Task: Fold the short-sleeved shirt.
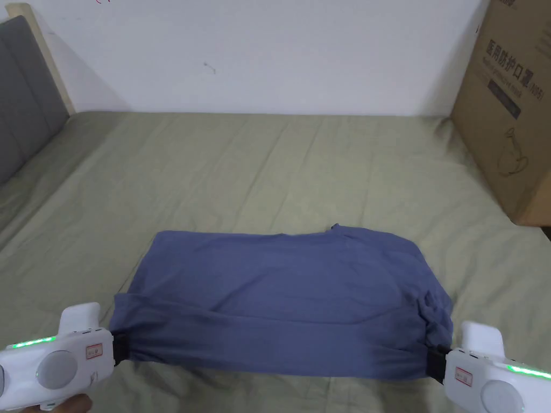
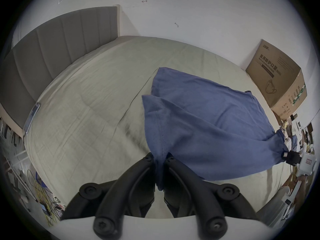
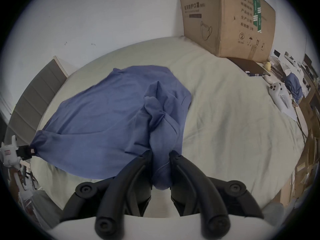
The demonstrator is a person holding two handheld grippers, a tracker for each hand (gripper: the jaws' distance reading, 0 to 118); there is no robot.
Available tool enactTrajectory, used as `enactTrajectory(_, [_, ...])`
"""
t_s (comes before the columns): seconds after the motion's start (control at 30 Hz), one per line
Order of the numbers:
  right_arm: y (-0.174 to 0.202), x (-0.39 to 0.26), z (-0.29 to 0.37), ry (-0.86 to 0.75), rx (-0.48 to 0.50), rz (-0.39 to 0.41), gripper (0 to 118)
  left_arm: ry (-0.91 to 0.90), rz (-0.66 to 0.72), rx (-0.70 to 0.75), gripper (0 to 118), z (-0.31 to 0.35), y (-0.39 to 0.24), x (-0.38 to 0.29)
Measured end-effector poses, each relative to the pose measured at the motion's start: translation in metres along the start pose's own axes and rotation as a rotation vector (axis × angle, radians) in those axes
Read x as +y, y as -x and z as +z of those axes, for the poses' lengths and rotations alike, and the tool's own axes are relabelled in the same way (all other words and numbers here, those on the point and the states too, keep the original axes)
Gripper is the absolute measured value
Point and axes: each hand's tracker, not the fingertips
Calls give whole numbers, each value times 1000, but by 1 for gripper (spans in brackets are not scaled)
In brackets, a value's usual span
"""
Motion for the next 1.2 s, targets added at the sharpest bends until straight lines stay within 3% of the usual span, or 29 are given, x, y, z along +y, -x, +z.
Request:
enactTrajectory(0.2, [-12, -48, 39, 28, 18, 4, 18, 63, 5, 13, 7, 26, 20, -44])
enactTrajectory(0.37, [-20, -95, 23, 143, -8, -21, 18, 165, 21, 45, 7, 15, 31, -86])
enactTrajectory(0.57, [-17, -98, 26, 132, -12, -50, 19, 189, 61, 44, 8, 2, 33, -92])
enactTrajectory(0.6, [-16, -95, 30, 128, -11, -49, 19, 188, 69, 28, 17, 5, 34, -90])
enactTrajectory(0.63, [-14, -89, 38, 119, -10, -49, 32, 186, 79, 10, 31, 11, 32, -86])
enactTrajectory(0.67, [-12, -80, 46, 94, -9, -49, 52, 176, 92, -8, 53, 19, 29, -81])
enactTrajectory(0.7, [-10, -72, 55, 58, 8, -50, 80, 152, 106, -28, 80, 27, 27, -77])
enactTrajectory(0.73, [-7, -62, 66, 6, 36, -50, 95, 91, 116, -60, 94, 39, 22, -70])
enactTrajectory(0.77, [-2, -50, 80, -52, 55, -39, 104, 19, 114, -80, 99, 55, 17, -62])
enactTrajectory(1.03, [48, 31, 167, -477, 93, 101, 108, -425, -78, -124, 100, 149, -59, 8])
enactTrajectory(1.13, [67, 43, 180, -590, 37, 153, 107, -542, -142, -118, 98, 161, -83, 21])
enactTrajectory(1.17, [72, 45, 183, -616, 19, 165, 103, -555, -153, -95, 93, 159, -89, 23])
enactTrajectory(1.2, [76, 46, 184, -634, 18, 168, 87, -568, -154, -89, 72, 159, -94, 25])
